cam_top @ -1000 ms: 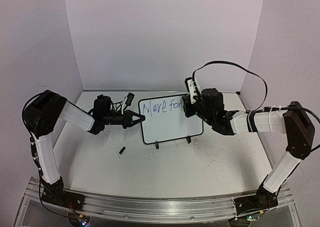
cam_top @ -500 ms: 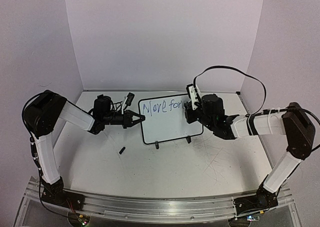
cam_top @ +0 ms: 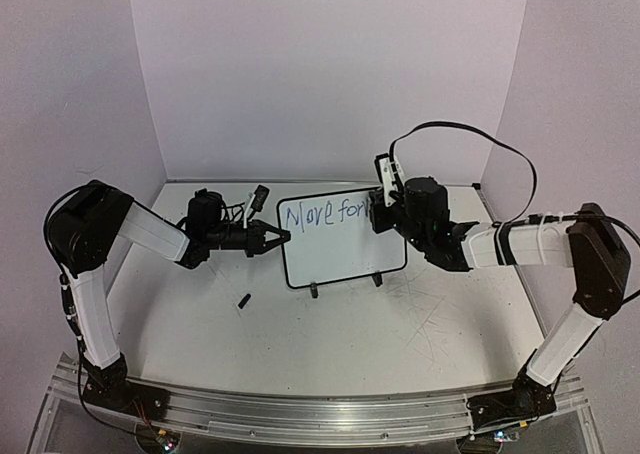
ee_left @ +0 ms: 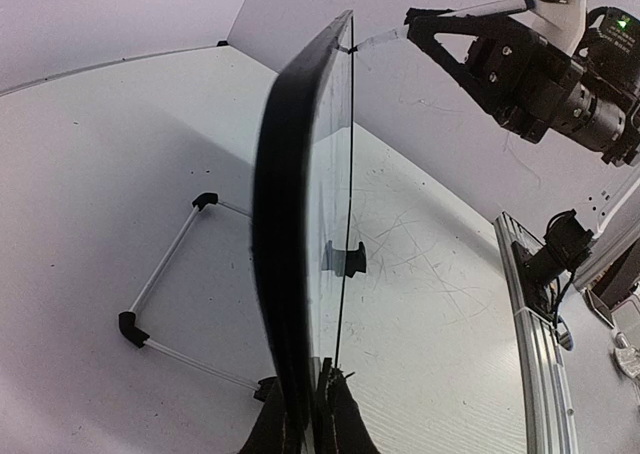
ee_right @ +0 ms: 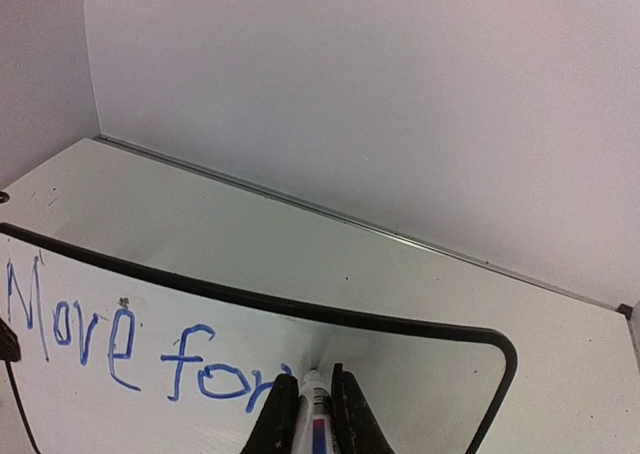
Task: Write a sentence on the whiteboard
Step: Write on the whiteboard with the whiteboard marker without the cap.
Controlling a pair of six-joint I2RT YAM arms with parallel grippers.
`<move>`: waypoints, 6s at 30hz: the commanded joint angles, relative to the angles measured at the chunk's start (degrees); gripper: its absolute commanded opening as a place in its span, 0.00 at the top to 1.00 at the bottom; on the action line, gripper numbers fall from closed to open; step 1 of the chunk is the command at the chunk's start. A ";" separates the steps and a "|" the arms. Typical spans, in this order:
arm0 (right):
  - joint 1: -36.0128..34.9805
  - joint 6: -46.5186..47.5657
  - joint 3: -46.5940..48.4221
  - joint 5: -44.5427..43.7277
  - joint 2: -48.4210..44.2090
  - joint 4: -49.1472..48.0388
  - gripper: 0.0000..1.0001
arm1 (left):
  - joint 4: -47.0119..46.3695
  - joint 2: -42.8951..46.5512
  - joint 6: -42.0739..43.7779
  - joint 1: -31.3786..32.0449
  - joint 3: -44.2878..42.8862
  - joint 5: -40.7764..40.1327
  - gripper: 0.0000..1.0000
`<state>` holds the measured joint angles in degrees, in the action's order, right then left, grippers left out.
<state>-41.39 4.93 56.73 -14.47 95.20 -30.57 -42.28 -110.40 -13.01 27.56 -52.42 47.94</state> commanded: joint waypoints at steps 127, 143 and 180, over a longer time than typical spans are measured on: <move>2.63 -1.34 0.05 -3.36 -2.21 0.22 1.00 | 6.04 0.50 6.77 -0.31 -0.46 -7.34 1.00; 2.63 -4.12 -3.68 -2.52 -2.44 2.55 1.00 | 6.12 0.52 6.76 -0.30 -0.51 -7.25 1.00; 4.56 -2.76 -0.61 2.81 -2.95 0.14 1.00 | 6.19 0.50 6.85 -0.31 -0.42 -7.16 1.00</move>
<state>-36.88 1.70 53.30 -11.08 90.62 -28.38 -41.04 -109.86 -11.75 27.83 -52.49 47.77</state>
